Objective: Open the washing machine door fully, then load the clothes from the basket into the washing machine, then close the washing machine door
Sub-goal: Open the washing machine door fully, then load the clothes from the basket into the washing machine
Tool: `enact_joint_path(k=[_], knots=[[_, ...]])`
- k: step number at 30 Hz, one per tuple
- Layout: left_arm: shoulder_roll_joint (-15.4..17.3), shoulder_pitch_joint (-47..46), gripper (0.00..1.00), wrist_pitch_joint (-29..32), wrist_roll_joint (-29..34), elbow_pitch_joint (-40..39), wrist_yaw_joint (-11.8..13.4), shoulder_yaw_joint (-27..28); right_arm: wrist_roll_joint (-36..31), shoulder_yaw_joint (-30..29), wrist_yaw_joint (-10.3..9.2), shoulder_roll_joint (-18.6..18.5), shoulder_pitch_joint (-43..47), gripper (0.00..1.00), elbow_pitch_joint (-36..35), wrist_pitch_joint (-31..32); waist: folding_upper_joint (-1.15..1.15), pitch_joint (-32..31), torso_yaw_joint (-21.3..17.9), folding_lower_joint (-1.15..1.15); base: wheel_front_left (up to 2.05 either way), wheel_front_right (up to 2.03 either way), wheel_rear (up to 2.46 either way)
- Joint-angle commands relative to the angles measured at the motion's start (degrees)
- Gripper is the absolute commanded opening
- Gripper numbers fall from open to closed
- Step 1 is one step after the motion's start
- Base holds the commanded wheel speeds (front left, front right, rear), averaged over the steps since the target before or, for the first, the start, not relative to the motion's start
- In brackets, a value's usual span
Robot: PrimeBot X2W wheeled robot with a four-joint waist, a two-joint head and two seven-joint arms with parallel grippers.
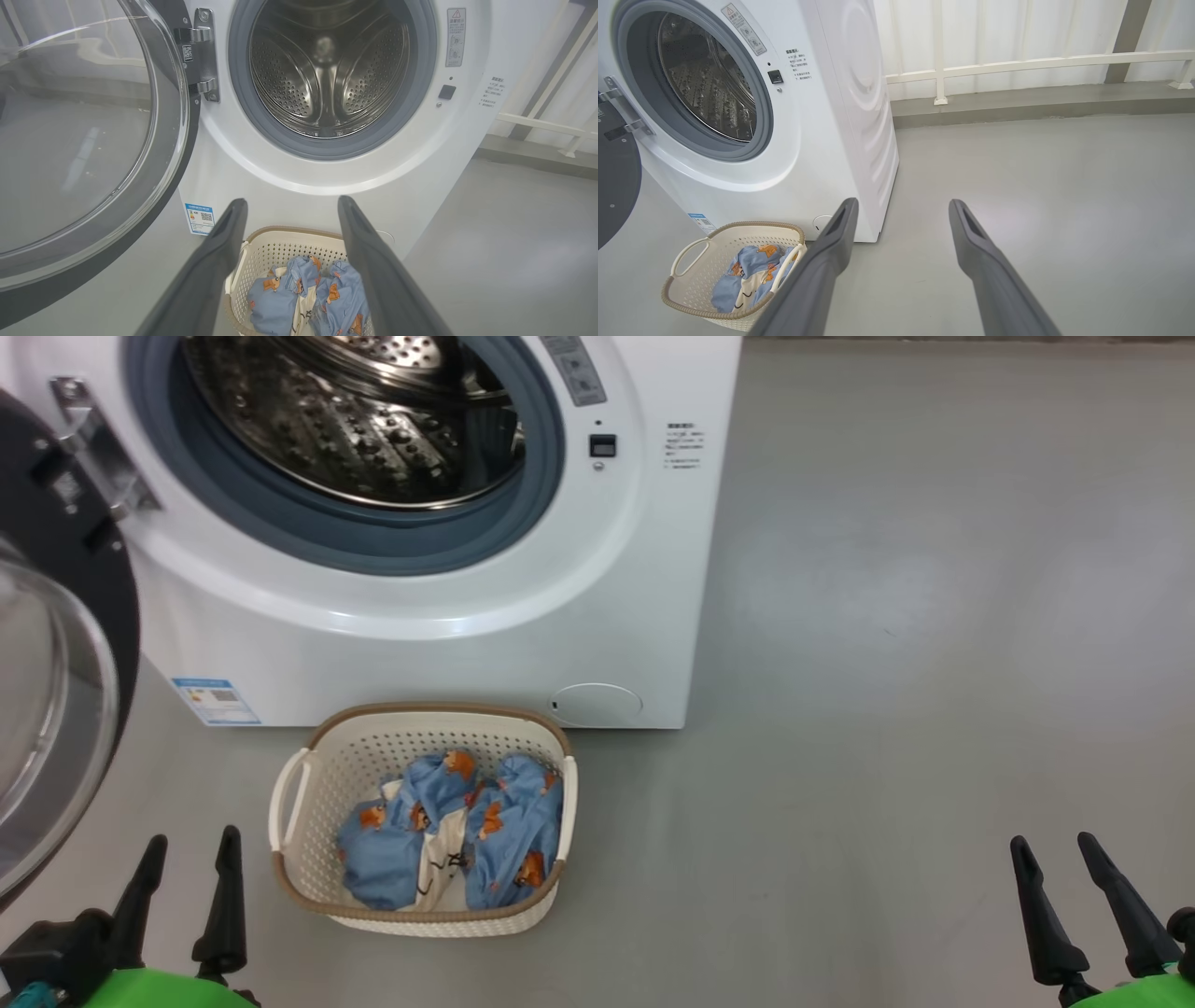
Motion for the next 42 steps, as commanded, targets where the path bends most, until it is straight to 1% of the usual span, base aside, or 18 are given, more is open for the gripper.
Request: enact_joint_path(k=[1, 5, 13, 29, 37, 42], knots=[[2.1, -1.2, 1.0, -0.3, -0.5, -1.9, -0.1, 1.4, 0.4, 0.8, 0.16, -1.0, -0.9, 1.0, -1.6, -0.7, 0.0, 0.9, -1.9, 0.0, 0.0, 0.0, 0.0], [2.2, -1.5, 1.0, -0.3, -1.0, -2.6, -0.1, 0.3, 0.5, -0.1, 0.16, -0.9, -1.2, 1.0, -1.7, -0.7, 0.0, 1.5, -3.3, 0.0, 0.0, 0.0, 0.0], [2.2, -1.6, 1.0, -0.3, -1.3, -3.2, -0.1, -1.0, 0.2, -0.6, 0.16, -0.4, -1.4, 1.0, -2.0, -0.7, 0.0, 1.6, -4.5, 0.0, 0.0, 0.0, 0.0], [2.3, -2.0, 1.0, -0.3, -0.6, -3.6, -0.1, -0.9, 0.1, -0.7, 0.16, 0.1, -1.7, 1.0, -2.1, -0.7, 0.0, 1.7, -4.0, 0.0, 0.0, 0.0, 0.0], [2.6, -2.2, 1.0, -0.3, -3.6, -3.4, -0.1, -1.9, 0.2, -0.6, 0.16, 0.1, -1.8, 1.0, -2.1, -0.7, 0.0, 1.9, -3.9, 0.0, 0.01, -0.04, 0.03], [3.3, -2.6, 1.0, -0.3, -4.8, -3.5, -0.1, -2.3, 0.2, -0.6, 0.16, 0.2, -2.1, 1.0, -2.2, -0.7, 0.0, 2.4, -3.9, 0.0, 0.26, -0.92, 0.66]])
